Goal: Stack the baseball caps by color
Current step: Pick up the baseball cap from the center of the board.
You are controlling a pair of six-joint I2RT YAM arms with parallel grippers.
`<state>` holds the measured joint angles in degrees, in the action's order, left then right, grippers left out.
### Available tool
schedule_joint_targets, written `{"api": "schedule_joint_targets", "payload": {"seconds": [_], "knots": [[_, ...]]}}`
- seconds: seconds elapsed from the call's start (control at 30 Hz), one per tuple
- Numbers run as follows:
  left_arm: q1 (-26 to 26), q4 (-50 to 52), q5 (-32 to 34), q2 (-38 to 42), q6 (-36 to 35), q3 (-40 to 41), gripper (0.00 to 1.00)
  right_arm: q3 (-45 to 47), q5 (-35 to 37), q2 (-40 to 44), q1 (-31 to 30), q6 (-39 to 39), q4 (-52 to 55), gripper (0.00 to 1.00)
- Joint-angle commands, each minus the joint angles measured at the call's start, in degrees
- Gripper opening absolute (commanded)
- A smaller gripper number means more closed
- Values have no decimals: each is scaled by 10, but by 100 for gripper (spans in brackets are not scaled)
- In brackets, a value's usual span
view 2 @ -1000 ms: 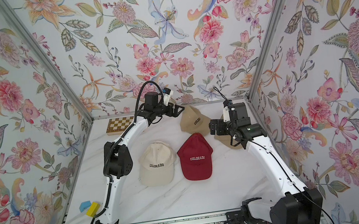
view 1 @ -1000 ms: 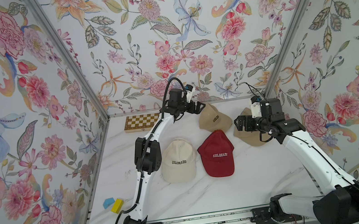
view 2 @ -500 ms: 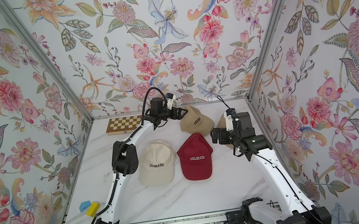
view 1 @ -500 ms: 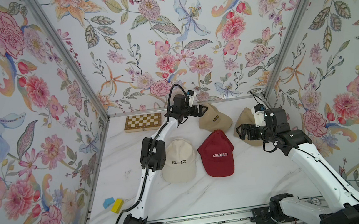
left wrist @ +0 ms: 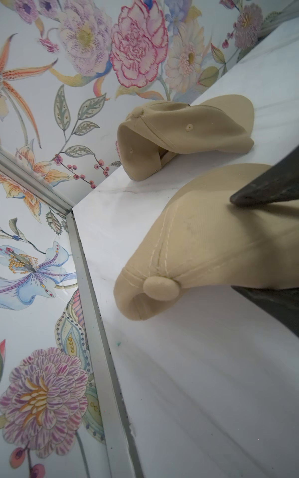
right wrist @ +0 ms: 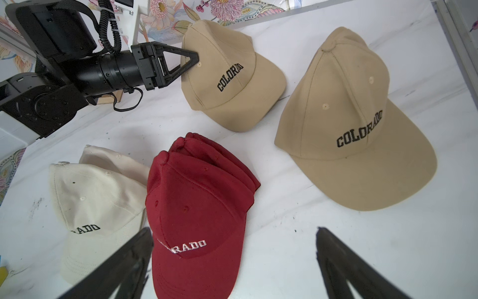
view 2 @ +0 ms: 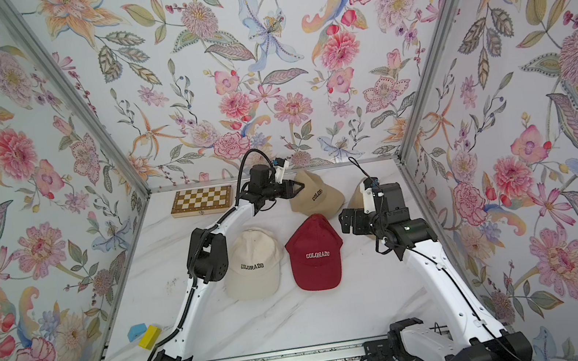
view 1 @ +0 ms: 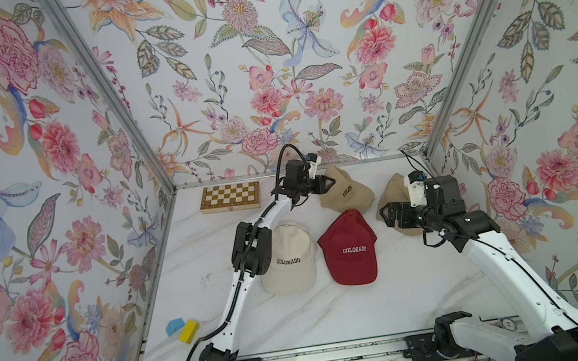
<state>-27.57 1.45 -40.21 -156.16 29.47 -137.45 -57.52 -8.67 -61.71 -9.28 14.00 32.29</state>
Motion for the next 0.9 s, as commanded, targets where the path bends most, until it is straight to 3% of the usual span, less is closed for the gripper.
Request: {"api": "schedule_joint_targets", "payload": {"seconds": [0.0, 0.1, 0.47, 0.73, 0.87], "knots": [[-1, -19, -13, 6, 2, -14, 25, 8, -11, -2, 3, 1, -8, 99], [1, -27, -17, 17, 2, -13, 0, 14, -15, -3, 4, 1, -15, 99], [4, -23, -9, 111, -21, -23, 0, 48, -53, 10, 20, 8, -50, 99], [11, 31, -23, 212, -58, -40, 0, 64, -179, -11, 44, 44, -165, 99], [9, 75, -32, 269, -77, -31, 0, 61, -274, -47, 56, 99, -269, 99]]}}
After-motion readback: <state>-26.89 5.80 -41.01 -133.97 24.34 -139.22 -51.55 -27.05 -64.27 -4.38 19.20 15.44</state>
